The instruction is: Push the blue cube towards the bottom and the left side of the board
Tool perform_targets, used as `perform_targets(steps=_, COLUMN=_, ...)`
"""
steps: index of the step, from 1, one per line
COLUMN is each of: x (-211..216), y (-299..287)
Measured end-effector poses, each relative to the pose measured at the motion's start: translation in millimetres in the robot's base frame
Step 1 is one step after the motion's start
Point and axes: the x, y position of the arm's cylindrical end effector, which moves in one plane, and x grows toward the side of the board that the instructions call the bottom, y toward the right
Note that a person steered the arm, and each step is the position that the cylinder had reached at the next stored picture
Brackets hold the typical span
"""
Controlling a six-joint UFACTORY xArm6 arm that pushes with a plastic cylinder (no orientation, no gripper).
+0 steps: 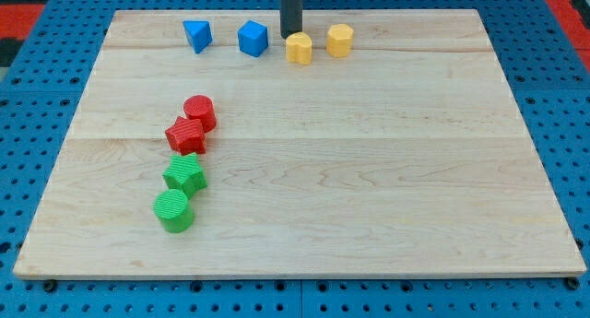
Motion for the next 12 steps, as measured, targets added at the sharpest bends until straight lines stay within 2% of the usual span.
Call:
perform_targets(steps=1, x=0, y=-6)
perform_targets(steps=3, x=-31, y=-40)
perform_targets(steps=4, x=12, y=-45)
perform_targets(steps=5, x=28, y=-44)
perform_targets(steps=6, x=37, y=-33)
perform_targets(steps=8, x=43, y=-114)
perform_targets(steps=10, x=73, y=-75)
perform_targets(steps=11, x=82, y=-97)
perform_targets(steps=12, x=69, y=-104)
